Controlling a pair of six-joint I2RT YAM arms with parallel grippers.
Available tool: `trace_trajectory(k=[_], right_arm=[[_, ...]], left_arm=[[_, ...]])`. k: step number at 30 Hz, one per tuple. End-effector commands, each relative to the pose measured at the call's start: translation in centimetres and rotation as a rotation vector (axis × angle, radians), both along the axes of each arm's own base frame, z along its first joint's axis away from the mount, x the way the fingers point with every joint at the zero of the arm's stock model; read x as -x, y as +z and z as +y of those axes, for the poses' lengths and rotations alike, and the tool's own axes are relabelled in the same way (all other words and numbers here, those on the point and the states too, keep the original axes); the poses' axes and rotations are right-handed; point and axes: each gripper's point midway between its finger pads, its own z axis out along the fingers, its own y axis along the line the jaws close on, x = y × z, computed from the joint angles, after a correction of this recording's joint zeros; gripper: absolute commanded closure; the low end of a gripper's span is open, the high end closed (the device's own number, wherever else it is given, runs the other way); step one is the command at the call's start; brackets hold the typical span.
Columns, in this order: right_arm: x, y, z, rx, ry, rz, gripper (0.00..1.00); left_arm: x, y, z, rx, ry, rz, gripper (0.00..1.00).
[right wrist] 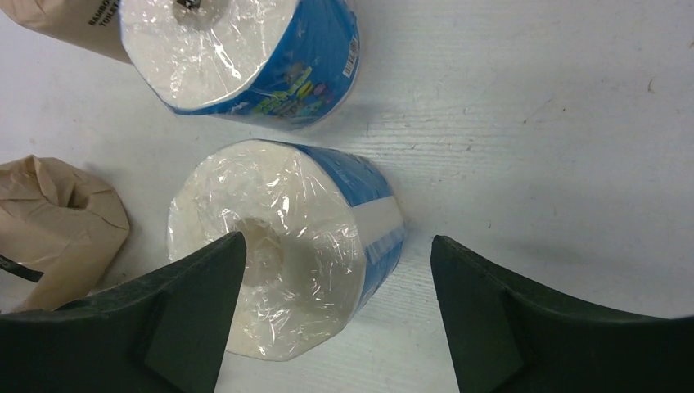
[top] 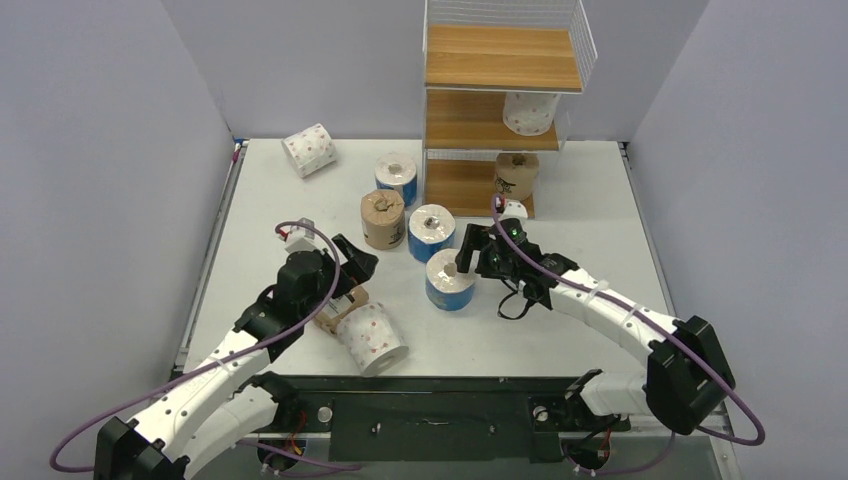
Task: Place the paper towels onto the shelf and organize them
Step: Pick up the paper towel from the center of the board.
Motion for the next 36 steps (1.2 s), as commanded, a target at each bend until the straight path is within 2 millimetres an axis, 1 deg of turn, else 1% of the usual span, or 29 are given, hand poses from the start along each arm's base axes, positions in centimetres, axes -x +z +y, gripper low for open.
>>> trace_trajectory(k=[1,7,10,13,16,20,27,31,34,36], right_arm=[[-0.5,1.3,1.4,-0.006,0.043,-0.010,0.22],[-0.6,0.4,2.4,0.001,0.076,0.029,0.24],[-0.6,-0.4,2.4,0.018,0.073,0.051,0.26],[-0.4,-1.1,2.2,0.035,0.073,0.068,0.30],[-0.3,-1.6,2.1,0.048,0.074,0.080,0.34],[-0.3,-2.0,2.0,0.061,0.076,0.091,0.36],[0.0,-3.5,1.9,0.090,0.078,0.139,0.42],[0.1,-3.6,2.0,0.086,0.079,0.149,0.46],[0.0,-3.2,1.9,0.077,0.069,0.141,0.55],[-0.1,-2.5,1.8,0.064,0.063,0.129,0.59]], left_arm=[[-0.3,2.8,-1.5,0.022,-0.100,-0.119,0.04],[-0.2,2.3,-1.9,0.012,-0.128,-0.098,0.04],[-0.1,2.1,-1.9,0.015,-0.126,-0.094,0.04],[-0.1,1.8,-1.9,0.019,-0.125,-0.089,0.04],[-0.1,1.6,-1.9,0.019,-0.124,-0.083,0.04],[0.0,1.5,-1.9,0.021,-0.125,-0.080,0.04],[-0.1,1.5,-2.1,0.028,-0.127,-0.079,0.04],[-0.2,1.6,-2.2,0.032,-0.129,-0.079,0.04],[-0.3,2.0,-2.4,0.035,-0.132,-0.083,0.04],[-0.4,2.2,-2.5,0.038,-0.132,-0.086,0.04]])
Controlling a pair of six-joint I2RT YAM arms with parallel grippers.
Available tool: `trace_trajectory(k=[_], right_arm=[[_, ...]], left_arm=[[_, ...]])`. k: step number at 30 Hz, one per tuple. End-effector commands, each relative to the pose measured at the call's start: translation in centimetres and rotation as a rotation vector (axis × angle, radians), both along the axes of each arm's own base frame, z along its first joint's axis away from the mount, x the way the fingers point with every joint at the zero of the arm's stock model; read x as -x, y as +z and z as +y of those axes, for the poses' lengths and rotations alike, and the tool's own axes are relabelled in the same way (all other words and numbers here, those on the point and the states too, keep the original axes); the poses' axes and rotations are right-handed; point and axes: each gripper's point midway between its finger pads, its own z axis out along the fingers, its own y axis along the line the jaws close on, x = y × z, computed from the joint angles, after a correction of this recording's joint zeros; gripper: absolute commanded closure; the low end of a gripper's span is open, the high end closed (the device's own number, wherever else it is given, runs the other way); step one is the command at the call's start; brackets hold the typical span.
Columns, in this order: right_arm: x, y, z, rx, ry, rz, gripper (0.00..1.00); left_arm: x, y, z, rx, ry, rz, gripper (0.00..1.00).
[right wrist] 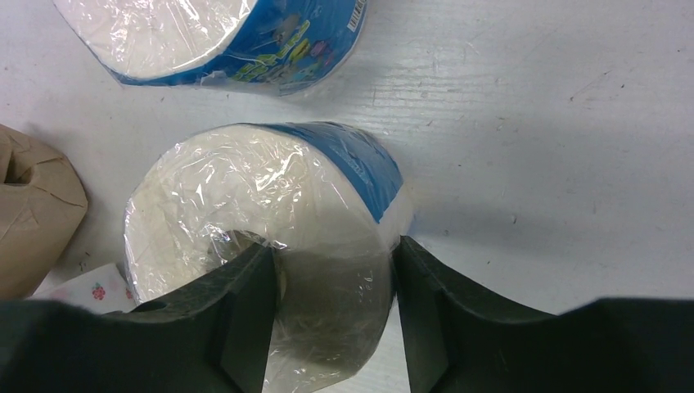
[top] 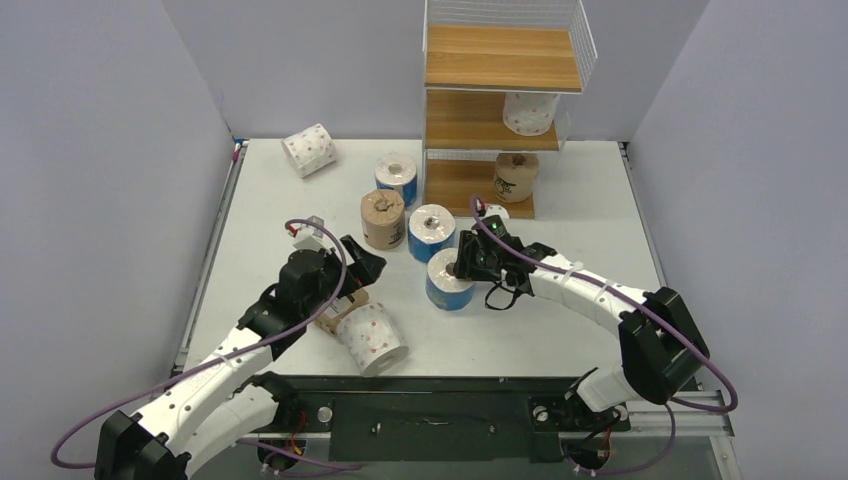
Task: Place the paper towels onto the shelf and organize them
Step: Pick up the paper towel from the center of the board.
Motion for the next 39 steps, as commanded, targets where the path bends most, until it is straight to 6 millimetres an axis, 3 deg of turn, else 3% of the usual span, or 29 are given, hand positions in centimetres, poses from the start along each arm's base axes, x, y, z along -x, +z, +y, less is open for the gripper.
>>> trace_trajectory(k=[1,5,9,14,17,18,19,20,21,24,25,26,27,28,29,30,31,32,33,37,38,39], right_arm=[[-0.5,2.2,0.1,-0.026,-0.014,-0.038,0.60],[-0.7,5.0,-0.3,-0.050,-0.026,-0.089,0.63],[-0.7,7.7,-1.4,-0.062,-0.047,-0.133,0.66],[-1.2,11.7,-4.4,-0.104,-0.115,-0.191,0.68],[-1.7,15.3,-6.7,-0.133,-0.174,-0.250,0.69],[-2.0,16.6,-7.8,-0.142,-0.206,-0.280,0.69],[-2.2,18.3,-8.5,-0.149,-0.225,-0.310,0.69],[-2.5,20.4,-9.4,-0.165,-0.253,-0.353,0.69],[-2.5,21.3,-9.9,-0.163,-0.272,-0.369,0.69],[-2.9,26.5,-11.4,-0.207,-0.330,-0.470,0.69],[-3.0,27.0,-11.7,-0.211,-0.344,-0.474,0.69],[-3.1,28.9,-12.0,-0.231,-0.356,-0.508,0.69],[-3.2,29.4,-12.2,-0.233,-0.366,-0.512,0.69],[-3.2,31.1,-12.4,-0.250,-0.374,-0.542,0.69],[-3.5,31.3,-12.7,-0.246,-0.384,-0.541,0.69],[-3.4,32.9,-12.9,-0.261,-0.390,-0.567,0.69],[-3.7,33.2,-13.1,-0.259,-0.400,-0.567,0.69],[-3.6,34.5,-13.3,-0.275,-0.405,-0.585,0.69],[-3.8,35.5,-13.5,-0.284,-0.415,-0.602,0.69],[-4.2,38.3,-14.0,-0.317,-0.436,-0.646,0.69],[-4.4,38.6,-13.9,-0.325,-0.436,-0.647,0.69],[-4.3,39.5,-14.0,-0.338,-0.438,-0.665,0.69]], left_arm=[[-0.7,2.1,-0.7,0.037,-0.014,-0.055,0.04],[-1.0,3.0,-0.9,0.046,-0.017,-0.070,0.04],[-1.7,5.1,-1.4,0.076,-0.021,-0.114,0.04],[-2.9,8.4,-2.2,0.103,-0.025,-0.175,0.04],[-4.1,12.2,-2.4,0.140,0.005,-0.231,0.04],[-4.4,12.6,-2.5,0.146,0.011,-0.232,0.04],[-4.7,14.9,-2.7,0.187,0.019,-0.282,0.04],[-5.0,15.6,-3.1,0.199,0.016,-0.299,0.04],[-5.2,17.7,-3.3,0.225,0.012,-0.355,0.04],[-6.2,20.3,-4.6,0.221,-0.007,-0.429,0.04],[-6.6,22.0,-4.9,0.217,-0.007,-0.465,0.04],[-6.7,24.2,-5.1,0.231,-0.010,-0.504,0.04],[-7.4,24.4,-5.5,0.209,-0.012,-0.512,0.04],[-7.5,26.4,-5.6,0.222,-0.013,-0.549,0.04],[-8.0,26.6,-6.0,0.201,-0.018,-0.563,0.04],[-8.0,28.7,-6.1,0.221,-0.019,-0.609,0.04],[-8.3,28.9,-6.8,0.210,-0.048,-0.622,0.04],[-8.1,30.9,-7.0,0.221,-0.067,-0.679,0.04],[-8.2,31.3,-7.7,0.222,-0.084,-0.697,0.04],[-7.0,36.8,-9.3,0.252,-0.159,-0.890,0.04],[-7.2,36.8,-10.0,0.227,-0.179,-0.909,0.04],[-6.6,38.2,-10.3,0.228,-0.198,-0.947,0.04]])
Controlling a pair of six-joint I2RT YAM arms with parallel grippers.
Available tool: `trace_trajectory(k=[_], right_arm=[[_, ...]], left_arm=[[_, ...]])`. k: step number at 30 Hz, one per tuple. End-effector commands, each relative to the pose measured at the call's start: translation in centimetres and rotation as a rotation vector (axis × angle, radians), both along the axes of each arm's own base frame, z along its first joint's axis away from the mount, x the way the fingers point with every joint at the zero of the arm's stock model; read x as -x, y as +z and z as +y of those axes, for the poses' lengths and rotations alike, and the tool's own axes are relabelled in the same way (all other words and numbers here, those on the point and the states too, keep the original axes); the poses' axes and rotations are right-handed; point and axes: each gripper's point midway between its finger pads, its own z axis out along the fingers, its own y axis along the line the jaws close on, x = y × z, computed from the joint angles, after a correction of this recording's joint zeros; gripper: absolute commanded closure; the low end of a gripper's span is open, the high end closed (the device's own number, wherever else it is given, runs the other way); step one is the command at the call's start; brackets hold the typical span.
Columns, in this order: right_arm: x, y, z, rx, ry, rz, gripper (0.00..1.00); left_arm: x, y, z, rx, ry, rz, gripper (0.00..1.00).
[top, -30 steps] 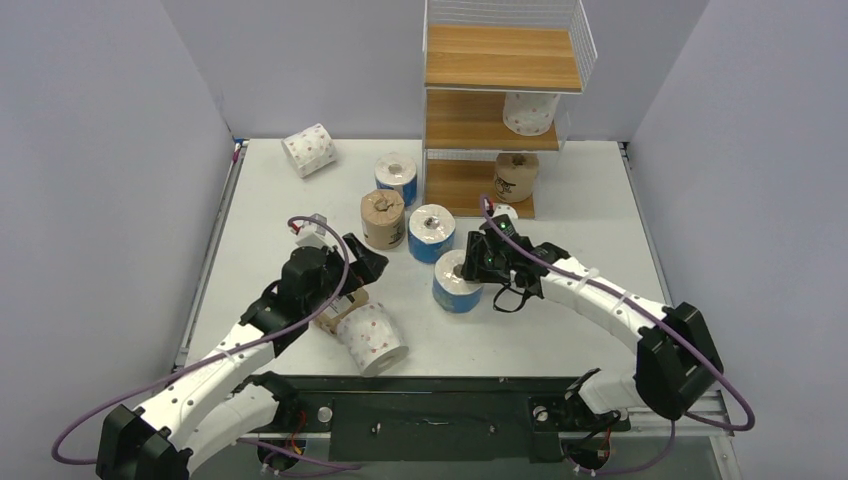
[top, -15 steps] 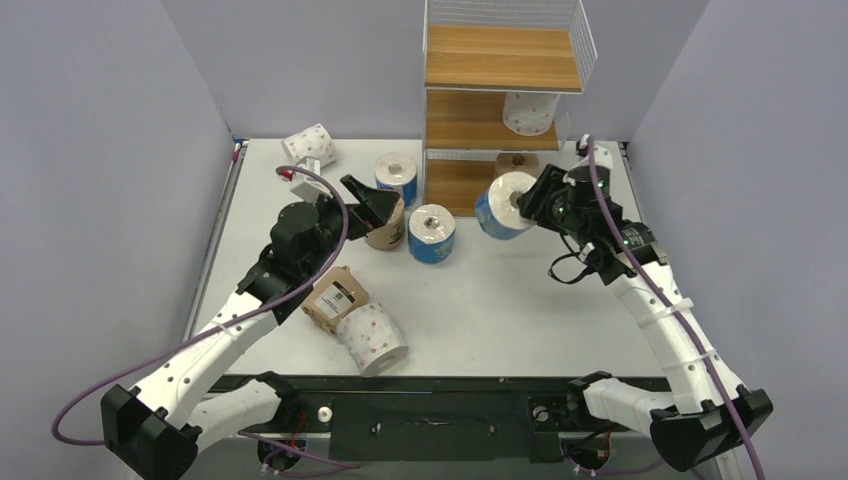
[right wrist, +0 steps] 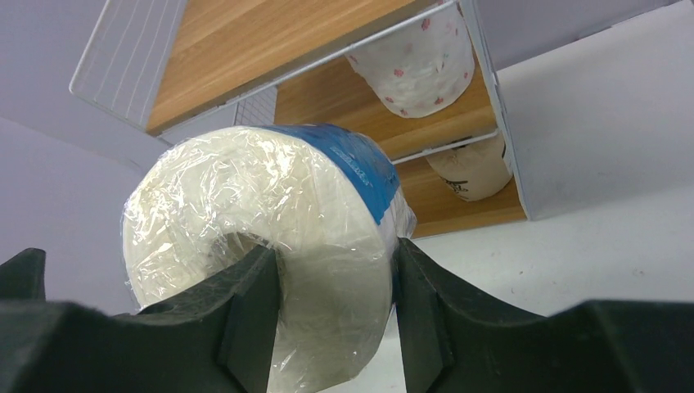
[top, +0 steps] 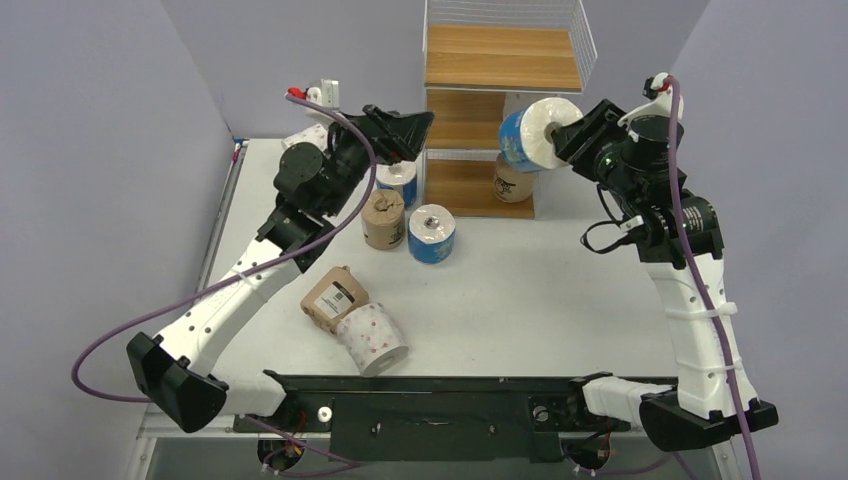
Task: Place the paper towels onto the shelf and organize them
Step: Pick up the paper towel from the center of the board.
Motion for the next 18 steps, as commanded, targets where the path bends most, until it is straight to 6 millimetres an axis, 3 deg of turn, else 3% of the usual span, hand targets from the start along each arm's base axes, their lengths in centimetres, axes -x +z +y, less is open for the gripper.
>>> trace_trajectory(k=[1,4,10,15,18], right_arm=[[-0.4,4.6,-0.5,-0.070,-0.028,-0.106,0.69],[-0.4,6.4,-0.7,-0.096,-0.032,-0.140,0.69],[-0.5,9.2,-0.8,-0.146,-0.033,-0.206,0.69],[-0.9,11.0,-0.7,-0.173,-0.030,-0.242,0.69],[-1.3,11.4,-0.7,-0.180,-0.032,-0.248,0.69]], left_arm=[[2.5,7.5,-2.3,-0.027,-0.083,-0.299,0.04],[3.0,9.0,-3.7,-0.089,-0.114,-0.379,0.04],[2.5,9.4,-5.5,-0.196,-0.099,-0.458,0.04],[1.2,9.2,-7.1,-0.259,-0.086,-0.476,0.04],[0.3,8.1,-8.1,-0.308,-0.078,-0.488,0.04]])
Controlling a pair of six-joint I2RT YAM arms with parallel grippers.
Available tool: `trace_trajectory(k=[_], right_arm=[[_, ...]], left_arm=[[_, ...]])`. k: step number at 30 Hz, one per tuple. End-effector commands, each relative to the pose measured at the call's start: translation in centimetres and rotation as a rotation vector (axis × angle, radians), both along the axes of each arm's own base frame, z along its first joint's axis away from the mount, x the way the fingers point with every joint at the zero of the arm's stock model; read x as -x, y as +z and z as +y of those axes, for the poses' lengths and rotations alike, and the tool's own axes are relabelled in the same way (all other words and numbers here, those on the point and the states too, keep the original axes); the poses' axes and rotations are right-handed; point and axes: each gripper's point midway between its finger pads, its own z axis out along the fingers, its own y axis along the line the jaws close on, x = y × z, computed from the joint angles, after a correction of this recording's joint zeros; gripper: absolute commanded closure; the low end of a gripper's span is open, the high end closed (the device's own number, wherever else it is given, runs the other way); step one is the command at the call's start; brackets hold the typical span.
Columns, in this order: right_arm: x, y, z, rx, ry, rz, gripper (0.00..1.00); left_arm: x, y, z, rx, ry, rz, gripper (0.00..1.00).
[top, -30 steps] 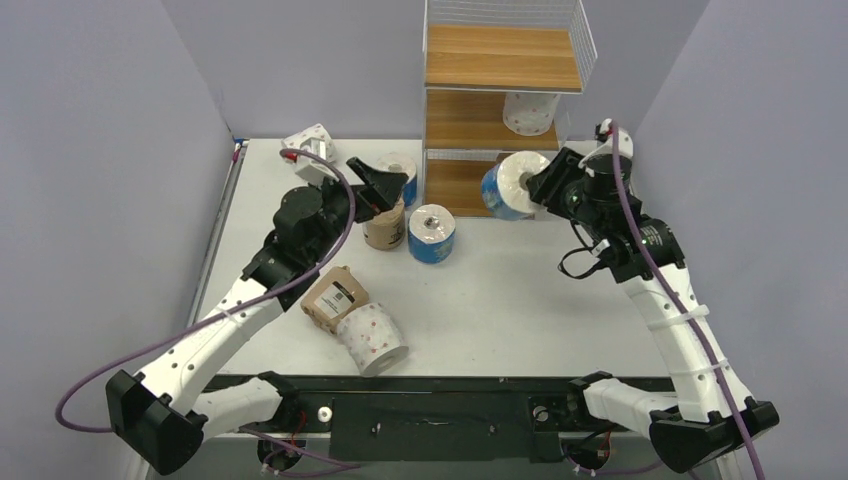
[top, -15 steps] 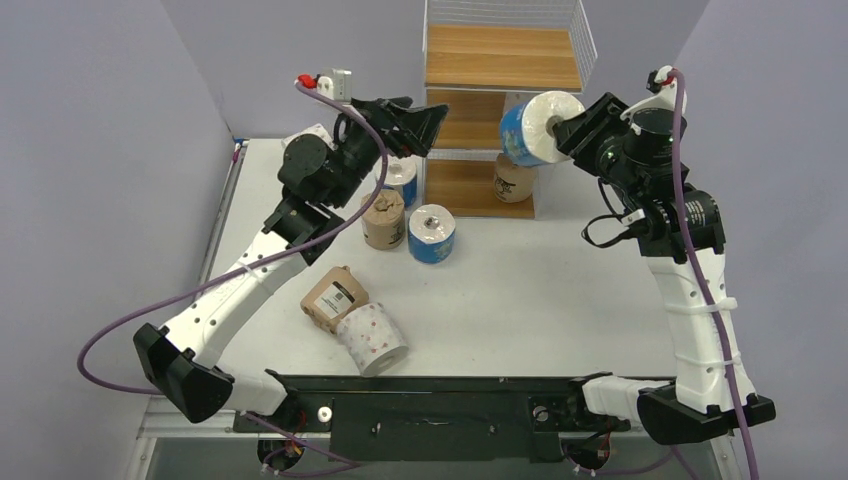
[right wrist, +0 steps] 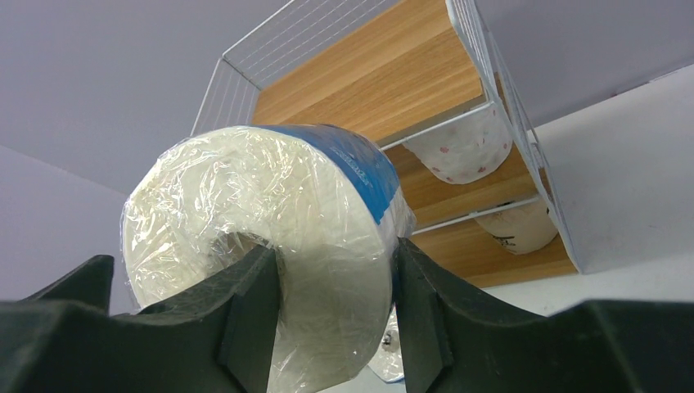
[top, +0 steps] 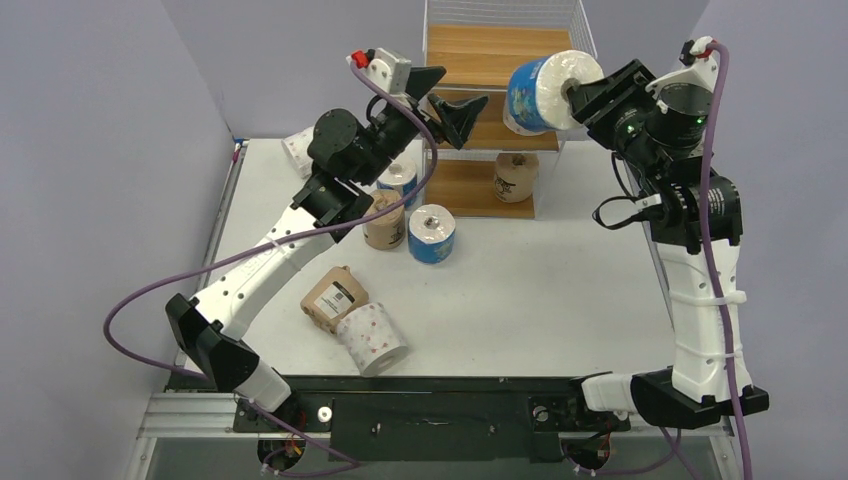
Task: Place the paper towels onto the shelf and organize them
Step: Place the paper towel on the shelf.
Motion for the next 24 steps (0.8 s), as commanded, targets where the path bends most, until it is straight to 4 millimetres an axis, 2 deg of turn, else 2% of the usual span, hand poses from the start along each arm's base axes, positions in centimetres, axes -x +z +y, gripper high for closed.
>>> trace_trajectory(k=[1,6,11,16,20,24], right_arm=[[0.1,4.7,0.0,-0.068,0.007,-0.139,0.69],[-0.6,4.9,0.0,-0.076,0.003,-0.141,0.69],[-0.9,5.1,0.3,-0.090,0.022,-0.145,0.70],[-1.4,5.0,0.2,-0.100,0.022,-0.142,0.70],[-1.9,4.9,0.1,-0.111,0.015,-0.137,0.69],[-2.4,4.7,0.2,-0.129,0.018,-0.133,0.69]], left_arm=[[-0.4,0.7,-0.7,-0.065,0.034,-0.092,0.04],[-1.3,-1.0,-2.6,-0.106,0.040,-0.105,0.04],[-1.8,-1.7,-4.3,-0.162,0.089,-0.182,0.04],[-1.7,-3.2,-6.4,-0.241,0.124,-0.255,0.04],[-1.1,-3.2,-7.1,-0.246,0.128,-0.330,0.04],[-1.3,-3.2,-7.6,-0.254,0.150,-0.381,0.04]])
